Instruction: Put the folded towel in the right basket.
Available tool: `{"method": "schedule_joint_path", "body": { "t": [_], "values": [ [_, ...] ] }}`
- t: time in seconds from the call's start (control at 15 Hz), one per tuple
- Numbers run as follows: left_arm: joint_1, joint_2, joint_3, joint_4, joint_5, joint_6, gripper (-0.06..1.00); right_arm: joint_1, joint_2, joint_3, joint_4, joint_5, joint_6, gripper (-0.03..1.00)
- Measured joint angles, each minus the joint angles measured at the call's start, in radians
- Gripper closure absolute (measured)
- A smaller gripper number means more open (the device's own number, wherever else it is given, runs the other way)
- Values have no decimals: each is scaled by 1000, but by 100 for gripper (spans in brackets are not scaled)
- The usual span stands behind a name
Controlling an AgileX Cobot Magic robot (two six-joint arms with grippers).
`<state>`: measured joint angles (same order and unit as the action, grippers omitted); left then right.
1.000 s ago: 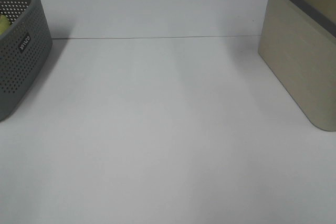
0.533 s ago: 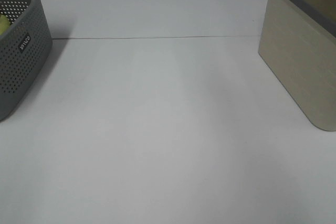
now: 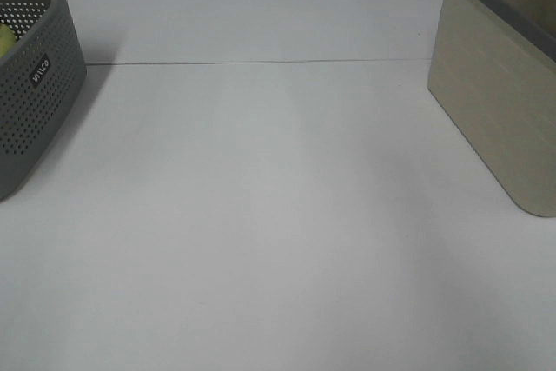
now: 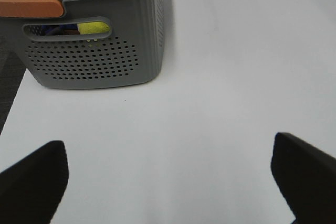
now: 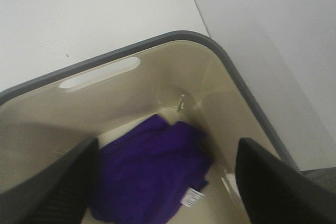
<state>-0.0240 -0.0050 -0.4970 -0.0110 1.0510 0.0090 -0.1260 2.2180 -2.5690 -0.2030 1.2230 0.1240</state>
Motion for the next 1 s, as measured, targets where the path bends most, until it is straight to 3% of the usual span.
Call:
{"method": "schedule_joint_path", "body": {
  "t": [0.13, 0.27, 0.53, 0.8, 1.0],
  "values": [
    [0, 0, 0, 0, 0, 0, -5, 2, 0, 0, 98, 0, -23, 20],
    [0, 0, 0, 0, 0, 0, -5, 3, 0, 11, 183, 1, -64, 17],
    [0, 0, 0, 0, 0, 0, -5, 35, -20, 15, 203, 0, -87, 16],
    [0, 0, 0, 0, 0, 0, -5, 294, -110, 58, 193, -1, -87, 16],
    [0, 0, 0, 0, 0, 0, -5, 393, -290, 314, 193, -2, -55, 16]
  ]
}}
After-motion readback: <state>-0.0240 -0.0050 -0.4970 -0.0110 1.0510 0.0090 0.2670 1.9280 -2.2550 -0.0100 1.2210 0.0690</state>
